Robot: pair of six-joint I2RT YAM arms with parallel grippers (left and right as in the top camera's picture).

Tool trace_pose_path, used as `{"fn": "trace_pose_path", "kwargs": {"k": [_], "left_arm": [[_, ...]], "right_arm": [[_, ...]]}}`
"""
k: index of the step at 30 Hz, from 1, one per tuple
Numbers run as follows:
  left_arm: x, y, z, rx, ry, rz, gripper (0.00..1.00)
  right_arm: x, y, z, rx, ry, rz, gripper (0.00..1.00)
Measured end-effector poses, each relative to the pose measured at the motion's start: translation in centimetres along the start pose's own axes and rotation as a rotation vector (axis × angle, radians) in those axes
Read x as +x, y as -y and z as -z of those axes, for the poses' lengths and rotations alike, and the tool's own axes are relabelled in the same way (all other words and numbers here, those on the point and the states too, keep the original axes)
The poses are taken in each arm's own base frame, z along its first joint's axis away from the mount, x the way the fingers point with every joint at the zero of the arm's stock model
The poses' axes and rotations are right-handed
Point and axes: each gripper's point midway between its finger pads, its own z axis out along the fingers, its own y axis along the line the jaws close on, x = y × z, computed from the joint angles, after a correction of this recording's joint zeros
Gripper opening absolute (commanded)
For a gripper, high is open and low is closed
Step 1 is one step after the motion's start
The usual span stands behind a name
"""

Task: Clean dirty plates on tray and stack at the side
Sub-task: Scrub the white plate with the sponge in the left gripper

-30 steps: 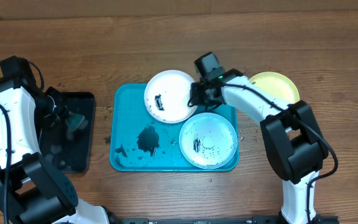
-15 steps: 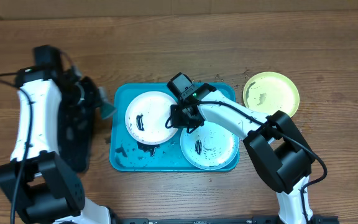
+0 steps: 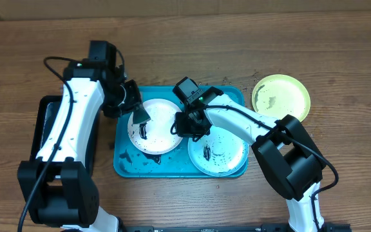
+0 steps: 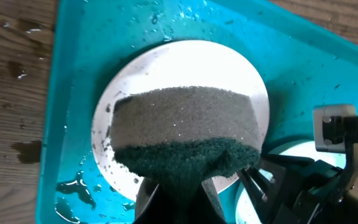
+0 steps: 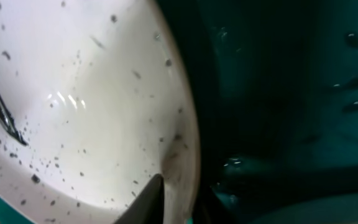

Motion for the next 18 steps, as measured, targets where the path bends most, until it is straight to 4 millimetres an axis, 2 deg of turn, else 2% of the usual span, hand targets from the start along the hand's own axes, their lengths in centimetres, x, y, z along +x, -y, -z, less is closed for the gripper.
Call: {"fn": "trace_pose_path", "kwargs": {"k": [2,4,5,8,14,16,18], "left_arm": [[0.1,0.1,0.0,-0.005,0.001,0.001,0.04],[0.0,0.0,0.0,-0.011,0.003,0.003,0.04],[0.0,-0.1,0.0,-0.014,0.004,0.003,0.04],[0.0,-0.2,0.0,-0.020,0.006,0.004,0.04],[0.0,-0.3,-0.1,-0.025,0.007,0.004,0.04],[0.0,-0.3,-0.1,-0.028,0.007,0.004,0.04],[0.0,-0.3,-0.1,-0.028,0.005,0.005,0.04]], "right_arm": [[0.2,0.1,0.0,0.001,-0.009,0.011,0.28],[0.2,0.1,0.3,0.009,-0.012,0.018,0.49],[0.1,0.0,0.5,0.011,-0.010,0.029,0.55],[-1.0,-0.3,1.4,0.009,0.016,0.086,0.56],[-4.8,-0.9,3.2,-0.033,0.126,0.147,0.54],[-5.6,-0.7,3.4,-0.030,0.155,0.157,0.51],[-6.4,-0.4,3.6,-0.015,0.185,0.166,0.43]]}}
